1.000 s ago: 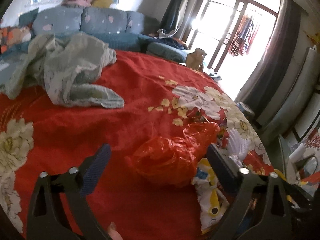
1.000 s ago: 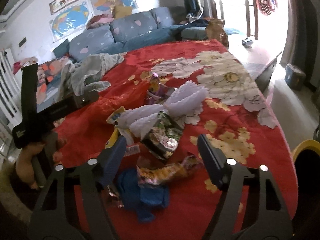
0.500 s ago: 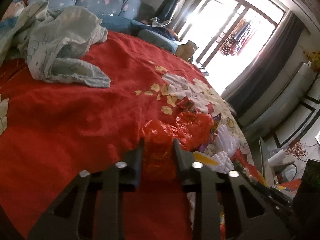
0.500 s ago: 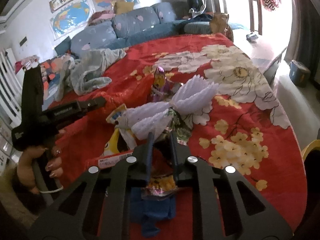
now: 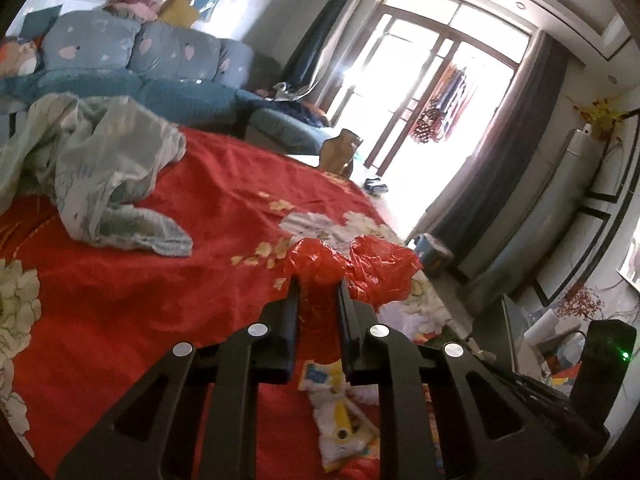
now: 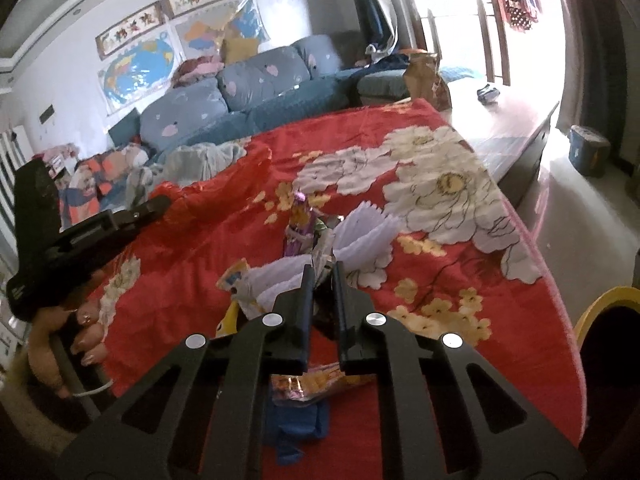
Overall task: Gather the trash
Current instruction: 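Carry the red bag with the left gripper and the wrapper with the right gripper to the bin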
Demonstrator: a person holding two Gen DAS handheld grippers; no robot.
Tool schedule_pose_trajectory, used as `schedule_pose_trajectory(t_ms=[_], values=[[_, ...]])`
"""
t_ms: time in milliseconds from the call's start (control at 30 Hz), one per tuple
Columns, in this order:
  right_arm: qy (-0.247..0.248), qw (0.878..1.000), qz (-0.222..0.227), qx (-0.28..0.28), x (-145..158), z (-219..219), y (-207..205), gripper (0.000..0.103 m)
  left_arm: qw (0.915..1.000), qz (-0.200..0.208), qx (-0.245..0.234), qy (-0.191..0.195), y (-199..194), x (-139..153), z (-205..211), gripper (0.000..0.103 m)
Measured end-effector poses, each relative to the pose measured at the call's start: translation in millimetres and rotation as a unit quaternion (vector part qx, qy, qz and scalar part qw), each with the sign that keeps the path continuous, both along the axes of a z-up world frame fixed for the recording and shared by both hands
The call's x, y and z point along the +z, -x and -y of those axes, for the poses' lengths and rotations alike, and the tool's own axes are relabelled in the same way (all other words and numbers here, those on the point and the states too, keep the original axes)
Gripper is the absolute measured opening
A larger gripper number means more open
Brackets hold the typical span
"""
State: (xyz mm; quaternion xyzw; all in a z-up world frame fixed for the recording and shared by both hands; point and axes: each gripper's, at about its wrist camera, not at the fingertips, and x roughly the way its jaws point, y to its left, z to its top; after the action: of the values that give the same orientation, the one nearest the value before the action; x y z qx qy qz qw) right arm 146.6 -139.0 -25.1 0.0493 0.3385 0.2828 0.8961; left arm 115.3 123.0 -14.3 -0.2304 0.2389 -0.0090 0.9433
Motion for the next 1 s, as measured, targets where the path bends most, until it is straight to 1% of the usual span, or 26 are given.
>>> schedule_pose_trajectory(t_ms=[167, 533, 1000], values=[[-0.004, 1.0, 0.011, -0.014, 8.5, 12.5, 1.0, 0.006, 0.9998, 0.009, -0.013, -0.011, 1.2, 8.2, 12.1, 0.016], [-0.011, 0.998, 0.025, -0.054, 21.4, 44.1, 1.8, 0.006, 0.9982, 0.008, -0.052, -0.03, -0.1, 10.7, 43.3, 0.016], [-0.026, 0.992, 0.038, -0.114, 30.1, 95.2, 3.2, 0.006, 0.9931, 0.007, -0.104, -0.054, -3.3, 12.8, 89.3, 0.016]])
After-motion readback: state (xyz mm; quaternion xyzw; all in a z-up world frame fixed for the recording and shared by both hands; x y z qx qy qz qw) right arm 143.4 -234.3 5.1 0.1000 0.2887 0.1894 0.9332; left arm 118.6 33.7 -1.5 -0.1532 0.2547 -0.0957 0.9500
